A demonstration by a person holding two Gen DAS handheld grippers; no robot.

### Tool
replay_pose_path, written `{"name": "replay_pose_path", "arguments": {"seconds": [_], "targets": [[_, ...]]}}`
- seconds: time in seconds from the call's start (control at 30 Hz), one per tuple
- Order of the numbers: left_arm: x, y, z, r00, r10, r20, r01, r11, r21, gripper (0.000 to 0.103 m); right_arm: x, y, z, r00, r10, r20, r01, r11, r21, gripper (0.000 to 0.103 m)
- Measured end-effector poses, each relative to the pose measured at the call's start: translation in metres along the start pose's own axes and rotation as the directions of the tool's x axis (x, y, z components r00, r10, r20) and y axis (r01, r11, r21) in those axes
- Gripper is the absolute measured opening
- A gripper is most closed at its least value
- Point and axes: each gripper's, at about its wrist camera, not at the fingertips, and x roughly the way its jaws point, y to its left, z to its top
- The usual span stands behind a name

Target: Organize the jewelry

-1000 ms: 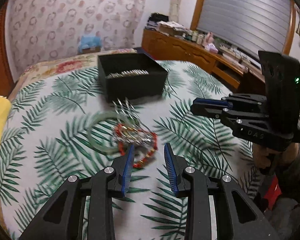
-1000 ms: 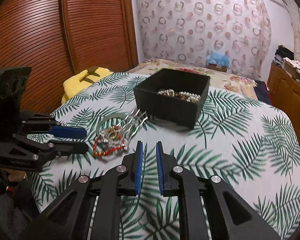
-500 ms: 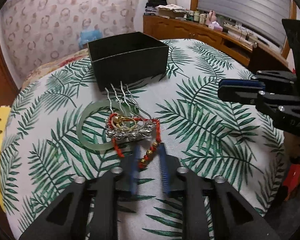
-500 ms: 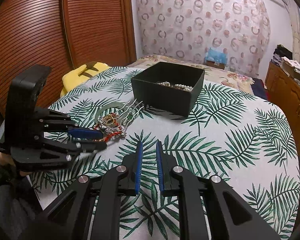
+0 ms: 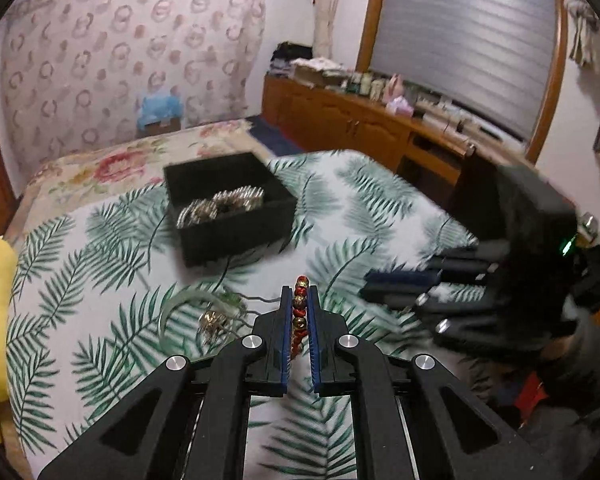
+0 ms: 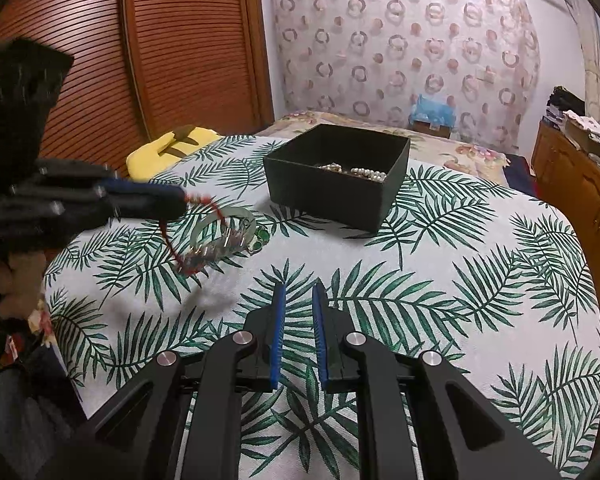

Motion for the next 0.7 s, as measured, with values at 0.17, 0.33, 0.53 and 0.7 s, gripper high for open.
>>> {"name": "replay_pose_path", "arguments": {"seconds": [0.17, 0.33, 0.53, 0.7], "targets": [[-0.006, 0.003, 0.014, 0.997, -0.067, 0.035, 0.069, 0.996, -0.054, 0.006, -0.002, 0.000, -0.001, 1.000, 0.003, 0.005, -0.003, 1.000, 0.011, 0.015], [-0.010, 0.009, 0.021, 0.991, -0.118, 0.058, 0.124, 0.987, -0.106, 0.006, -0.006, 0.003, 0.002, 1.000, 0.009, 0.015, -0.009, 1.000, 0.009, 0.015], [-0.007, 0.015, 0.020, 0.993, -0.101, 0.058, 0.107, 0.988, -0.112, 0.006, -0.006, 0.005, 0.004, 0.999, 0.024, 0.024, -0.025, 1.000, 0.016, 0.015], [0.013, 0.034, 0.003, 0.996, -0.090, 0.004, 0.090, 0.982, -0.164, 0.006, -0.006, 0.009, 0.006, 0.999, 0.029, 0.029, -0.029, 1.000, 0.008, 0.015]]}}
